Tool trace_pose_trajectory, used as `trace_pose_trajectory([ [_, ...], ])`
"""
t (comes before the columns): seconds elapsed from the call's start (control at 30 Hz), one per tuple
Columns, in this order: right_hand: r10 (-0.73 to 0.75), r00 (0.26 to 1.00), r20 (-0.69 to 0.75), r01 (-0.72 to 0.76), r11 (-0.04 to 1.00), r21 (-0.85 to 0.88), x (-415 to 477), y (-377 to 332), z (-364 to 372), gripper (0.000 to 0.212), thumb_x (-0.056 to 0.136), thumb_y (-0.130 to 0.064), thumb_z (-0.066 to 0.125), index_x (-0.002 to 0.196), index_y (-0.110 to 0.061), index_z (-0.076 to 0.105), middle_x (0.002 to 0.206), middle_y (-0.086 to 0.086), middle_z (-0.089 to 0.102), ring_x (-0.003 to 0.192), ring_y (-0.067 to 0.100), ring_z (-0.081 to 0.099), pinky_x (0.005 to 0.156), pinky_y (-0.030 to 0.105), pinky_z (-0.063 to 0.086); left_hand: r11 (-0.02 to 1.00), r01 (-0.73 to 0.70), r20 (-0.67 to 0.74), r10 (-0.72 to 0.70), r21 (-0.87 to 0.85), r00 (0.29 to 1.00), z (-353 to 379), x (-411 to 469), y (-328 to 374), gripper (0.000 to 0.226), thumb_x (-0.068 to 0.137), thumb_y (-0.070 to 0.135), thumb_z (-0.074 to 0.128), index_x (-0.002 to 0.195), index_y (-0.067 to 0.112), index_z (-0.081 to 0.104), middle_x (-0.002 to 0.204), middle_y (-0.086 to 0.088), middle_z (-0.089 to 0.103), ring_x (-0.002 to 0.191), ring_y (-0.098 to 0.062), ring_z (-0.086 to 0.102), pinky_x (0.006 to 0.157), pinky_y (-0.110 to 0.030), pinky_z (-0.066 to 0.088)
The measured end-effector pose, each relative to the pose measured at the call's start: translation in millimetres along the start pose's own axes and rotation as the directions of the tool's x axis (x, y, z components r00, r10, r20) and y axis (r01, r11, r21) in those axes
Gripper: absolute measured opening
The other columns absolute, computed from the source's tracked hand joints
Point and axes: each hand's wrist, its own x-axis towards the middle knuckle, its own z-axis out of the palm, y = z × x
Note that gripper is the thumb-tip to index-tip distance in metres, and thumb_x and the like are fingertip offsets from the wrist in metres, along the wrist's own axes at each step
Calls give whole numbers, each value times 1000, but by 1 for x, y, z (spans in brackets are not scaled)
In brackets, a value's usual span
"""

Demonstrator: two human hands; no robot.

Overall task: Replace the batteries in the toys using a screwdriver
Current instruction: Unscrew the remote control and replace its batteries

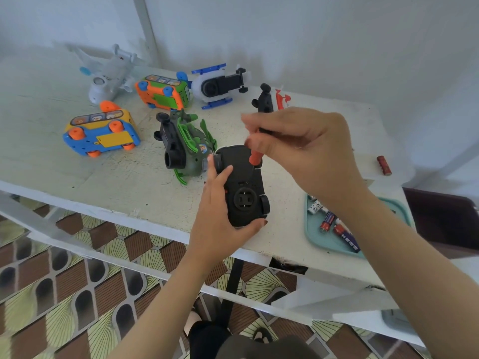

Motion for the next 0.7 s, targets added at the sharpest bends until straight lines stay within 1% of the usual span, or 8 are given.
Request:
trace_pose_trajectory([
  [0.13, -183, 971, -153, 128, 941, -315, -5, 9, 5, 13, 83, -21, 72, 93, -12, 76, 71, 8, 59, 68, 11, 57, 68, 24, 47, 1000, 0, 2, 1, -9, 1000, 1, 0, 0, 104, 66, 52, 77, 150, 20, 23, 159, 20, -14, 148, -9, 17, 115, -31, 31],
  [0.2, -252, 962, -109, 193, 903, -383, -7, 12, 4, 21, 90, -19, 63, 103, -6, 73, 85, 11, 65, 77, 5, 56, 77, 15, 43, 1000, 2, 3, -2, -16, 1000, 0, 0, 0, 104, 66, 54, 75, 150, 19, 23, 160, 19, -14, 148, -11, 17, 115, -36, 33],
  [0.27, -229, 973, -27, 206, 915, -348, -8, 11, 2, 30, 94, -12, 53, 118, 0, 65, 113, 8, 64, 96, 10, 63, 92, 16, 45, 1000, -2, 2, 2, -23, 1000, 0, 0, 1, 104, 67, 54, 74, 150, 18, 23, 159, 20, -14, 149, -14, 17, 114, -43, 36],
  [0.3, -175, 985, 8, 170, 944, -283, -9, 9, 1, 33, 94, -9, 50, 124, 1, 61, 117, 4, 62, 101, 12, 64, 93, 17, 47, 1000, -2, 1, 2, -25, 1000, 0, 0, 1, 104, 67, 54, 74, 150, 17, 23, 159, 21, -14, 149, -14, 17, 113, -44, 36],
  [0.4, 8, 998, 61, -6, 999, -34, -8, 0, 1, 34, 93, -1, 54, 127, -3, 58, 107, 3, 69, 91, 19, 69, 79, 21, 55, 1000, 8, -2, -8, -24, 1000, 0, 0, 1, 104, 66, 55, 74, 150, 18, 24, 157, 25, -16, 148, -11, 17, 115, -36, 34],
  [0.47, 27, 999, 42, -28, 1000, 8, -7, -2, 1, 32, 90, 0, 61, 122, -4, 62, 104, 0, 70, 83, 9, 69, 73, 22, 56, 1000, 8, 1, -8, -29, 1000, 0, 0, 1, 105, 66, 56, 73, 150, 18, 23, 156, 27, -16, 148, -10, 15, 115, -31, 31],
  [0.57, -28, 1000, -10, 27, 996, -90, -6, -3, 3, 26, 86, -6, 68, 112, -6, 69, 98, -6, 70, 77, -5, 66, 73, 17, 54, 999, 18, 5, -18, -32, 1000, 0, 0, 0, 105, 65, 53, 77, 150, 20, 23, 156, 28, -16, 148, -7, 15, 113, -24, 29],
  [0.7, -174, 978, -119, 126, 934, -333, -7, -4, 11, 16, 84, -12, 71, 99, -8, 76, 85, -12, 69, 75, -3, 65, 76, 22, 55, 999, 21, 4, -21, -28, 1000, 0, 0, 0, 104, 66, 49, 78, 150, 21, 23, 157, 25, -15, 148, -5, 14, 113, -22, 28],
])
